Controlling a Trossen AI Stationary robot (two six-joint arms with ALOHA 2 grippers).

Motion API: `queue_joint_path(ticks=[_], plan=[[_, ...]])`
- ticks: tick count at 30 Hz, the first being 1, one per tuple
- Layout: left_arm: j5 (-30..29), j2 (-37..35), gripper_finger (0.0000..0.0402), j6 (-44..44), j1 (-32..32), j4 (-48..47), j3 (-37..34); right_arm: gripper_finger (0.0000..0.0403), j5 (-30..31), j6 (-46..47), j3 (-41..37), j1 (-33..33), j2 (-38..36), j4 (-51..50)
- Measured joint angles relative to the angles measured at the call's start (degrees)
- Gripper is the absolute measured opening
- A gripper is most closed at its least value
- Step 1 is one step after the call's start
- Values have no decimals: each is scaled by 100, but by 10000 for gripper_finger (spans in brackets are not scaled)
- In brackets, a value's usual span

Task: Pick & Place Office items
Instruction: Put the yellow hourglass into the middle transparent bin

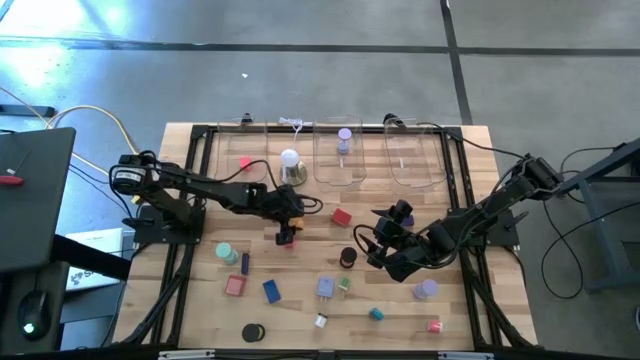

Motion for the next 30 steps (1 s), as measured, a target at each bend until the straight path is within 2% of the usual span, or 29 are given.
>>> queue_joint_path(ticks=[10, 21, 26, 30], plan=[[-9, -2, 169, -764, 0, 10, 0, 333, 0, 0, 0, 0, 0, -1], [-165, -188, 169, -957, -7, -11, 219, 333, -1, 0, -2, 0, 0, -1], [-778, -432, 169, -1103, -4, -556, 922, 333, -1, 0, -4, 0, 0, 2], [-1078, -452, 170, -631, 12, -638, 1613, 333, -2, 0, -4, 0, 0, 3]])
